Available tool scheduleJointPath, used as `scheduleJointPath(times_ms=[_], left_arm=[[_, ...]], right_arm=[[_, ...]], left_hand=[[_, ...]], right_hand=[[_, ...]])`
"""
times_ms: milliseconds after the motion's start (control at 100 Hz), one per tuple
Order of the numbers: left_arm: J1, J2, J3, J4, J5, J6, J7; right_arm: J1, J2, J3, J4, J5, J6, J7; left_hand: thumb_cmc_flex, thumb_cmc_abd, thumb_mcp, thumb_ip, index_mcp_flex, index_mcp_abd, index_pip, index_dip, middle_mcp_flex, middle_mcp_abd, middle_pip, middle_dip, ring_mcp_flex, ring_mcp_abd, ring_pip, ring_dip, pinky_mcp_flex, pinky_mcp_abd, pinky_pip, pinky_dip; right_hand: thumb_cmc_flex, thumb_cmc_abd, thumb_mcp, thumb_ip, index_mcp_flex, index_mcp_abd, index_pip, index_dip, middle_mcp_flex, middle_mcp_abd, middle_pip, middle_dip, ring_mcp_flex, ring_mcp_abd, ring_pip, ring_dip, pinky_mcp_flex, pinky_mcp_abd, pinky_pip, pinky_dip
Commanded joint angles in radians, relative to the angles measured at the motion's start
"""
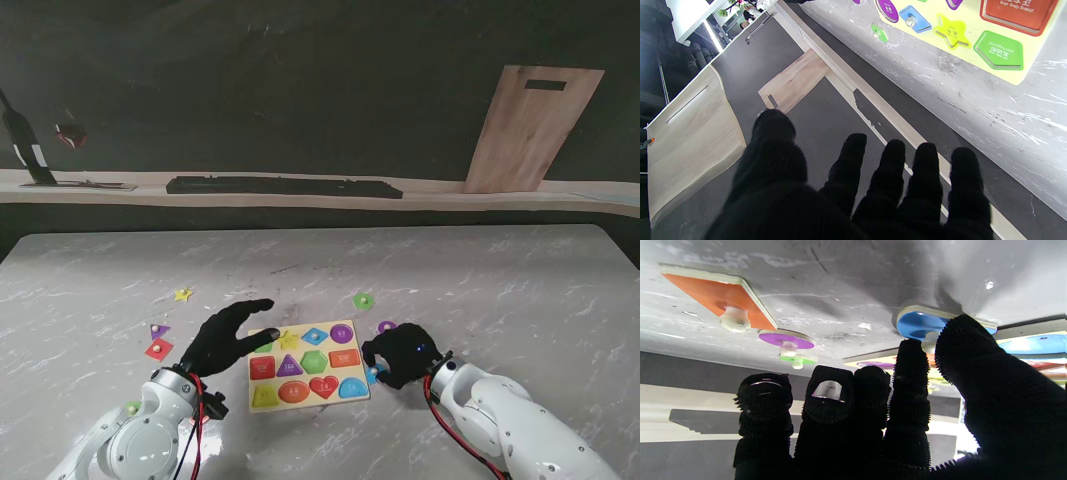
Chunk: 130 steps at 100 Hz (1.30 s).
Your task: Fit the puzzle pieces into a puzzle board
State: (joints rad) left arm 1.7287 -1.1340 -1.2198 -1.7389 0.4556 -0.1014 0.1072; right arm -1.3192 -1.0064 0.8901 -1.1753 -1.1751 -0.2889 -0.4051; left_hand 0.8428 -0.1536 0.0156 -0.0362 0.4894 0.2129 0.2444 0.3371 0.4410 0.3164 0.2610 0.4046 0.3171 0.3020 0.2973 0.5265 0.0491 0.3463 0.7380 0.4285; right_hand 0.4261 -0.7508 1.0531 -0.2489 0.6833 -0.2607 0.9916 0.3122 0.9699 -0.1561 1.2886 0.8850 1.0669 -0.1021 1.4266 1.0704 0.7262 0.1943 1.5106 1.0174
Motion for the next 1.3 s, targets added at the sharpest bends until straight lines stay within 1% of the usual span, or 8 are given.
scheduleJointPath(times_ms=[0,160,400,550,680,830,940,1290], left_arm=[[0.001,-0.003,0.002,-0.003,-0.003,0.000,-0.001],[0.002,-0.003,0.002,-0.003,-0.002,0.000,-0.001],[0.004,-0.003,0.001,-0.005,0.001,0.000,0.004],[0.004,-0.003,0.001,-0.005,0.001,0.000,0.004],[0.003,-0.003,0.002,-0.005,0.000,0.001,0.002],[0.002,-0.003,0.002,-0.005,-0.005,0.002,-0.002],[0.001,-0.003,0.002,-0.005,-0.009,0.001,-0.003],[0.004,-0.002,0.000,-0.007,-0.007,0.002,-0.005]], right_arm=[[-0.008,-0.006,-0.005,0.006,-0.002,0.001,0.013],[-0.017,-0.005,0.010,-0.003,-0.006,-0.010,0.013],[-0.080,-0.008,0.102,-0.077,-0.024,-0.024,0.023],[-0.132,-0.016,0.152,-0.137,-0.004,-0.044,0.054],[-0.166,-0.024,0.165,-0.179,0.019,-0.039,0.075],[-0.194,-0.035,0.156,-0.217,0.067,-0.009,0.117],[-0.198,-0.041,0.128,-0.227,0.094,0.018,0.133],[-0.124,-0.051,0.012,-0.181,0.123,0.082,0.113]], left_hand=[[-0.012,0.026,-0.027,0.014,0.009,-0.030,-0.018,-0.004,0.008,-0.021,-0.025,-0.012,-0.004,-0.048,-0.026,-0.008,-0.013,0.008,-0.012,0.017],[-0.012,0.027,-0.027,0.014,0.008,-0.029,-0.018,-0.004,0.007,-0.022,-0.025,-0.012,-0.005,-0.046,-0.026,-0.008,-0.014,0.009,-0.013,0.016],[-0.012,0.027,-0.027,0.014,0.008,-0.029,-0.017,-0.004,0.009,-0.020,-0.025,-0.013,-0.005,-0.047,-0.026,-0.008,-0.014,0.010,-0.012,0.016],[-0.012,0.026,-0.027,0.014,0.010,-0.029,-0.017,-0.004,0.009,-0.020,-0.025,-0.013,-0.004,-0.046,-0.026,-0.008,-0.014,0.009,-0.012,0.017],[-0.013,0.026,-0.028,0.014,0.008,-0.028,-0.017,-0.004,0.007,-0.020,-0.026,-0.013,-0.005,-0.047,-0.026,-0.008,-0.014,0.011,-0.012,0.016],[-0.016,0.026,-0.028,0.014,0.009,-0.029,-0.018,-0.004,0.007,-0.020,-0.026,-0.013,-0.006,-0.046,-0.027,-0.008,-0.015,0.011,-0.013,0.016],[-0.016,0.027,-0.028,0.014,0.009,-0.029,-0.018,-0.004,0.007,-0.020,-0.027,-0.013,-0.006,-0.047,-0.027,-0.009,-0.016,0.009,-0.014,0.016],[-0.019,0.027,-0.029,0.014,0.011,-0.029,-0.018,-0.004,0.009,-0.021,-0.027,-0.013,-0.005,-0.047,-0.029,-0.009,-0.015,0.010,-0.013,0.016]], right_hand=[[0.083,0.046,-0.010,-0.010,0.102,-0.076,0.089,0.004,0.050,-0.001,0.016,-0.002,0.029,0.001,0.035,0.006,0.000,0.024,0.051,0.023],[0.094,0.036,-0.007,-0.007,0.137,-0.091,0.099,-0.007,0.072,-0.003,0.010,-0.007,0.036,0.007,0.032,0.003,0.002,0.025,0.051,0.023],[0.094,0.017,0.009,-0.008,0.153,-0.079,0.104,-0.016,0.087,0.000,0.004,-0.010,0.047,0.017,0.027,-0.001,0.008,0.033,0.049,0.020],[0.100,0.004,0.020,-0.010,0.166,-0.048,0.107,-0.025,0.100,0.016,0.005,-0.011,0.058,0.032,0.032,-0.001,0.011,0.050,0.059,0.024],[0.105,-0.010,0.030,-0.012,0.179,-0.016,0.110,-0.032,0.116,0.031,0.011,-0.012,0.073,0.044,0.045,0.000,0.020,0.065,0.077,0.028],[0.115,-0.033,0.048,-0.013,0.197,0.023,0.114,-0.042,0.134,0.054,0.019,-0.014,0.093,0.067,0.068,0.000,0.028,0.086,0.106,0.037],[0.122,-0.045,0.056,-0.013,0.208,0.040,0.113,-0.048,0.142,0.067,0.021,-0.016,0.099,0.080,0.077,-0.002,0.029,0.098,0.120,0.043],[0.128,-0.051,0.060,-0.014,0.216,0.054,0.109,-0.050,0.145,0.074,0.020,-0.018,0.099,0.091,0.080,-0.006,0.026,0.108,0.125,0.046]])
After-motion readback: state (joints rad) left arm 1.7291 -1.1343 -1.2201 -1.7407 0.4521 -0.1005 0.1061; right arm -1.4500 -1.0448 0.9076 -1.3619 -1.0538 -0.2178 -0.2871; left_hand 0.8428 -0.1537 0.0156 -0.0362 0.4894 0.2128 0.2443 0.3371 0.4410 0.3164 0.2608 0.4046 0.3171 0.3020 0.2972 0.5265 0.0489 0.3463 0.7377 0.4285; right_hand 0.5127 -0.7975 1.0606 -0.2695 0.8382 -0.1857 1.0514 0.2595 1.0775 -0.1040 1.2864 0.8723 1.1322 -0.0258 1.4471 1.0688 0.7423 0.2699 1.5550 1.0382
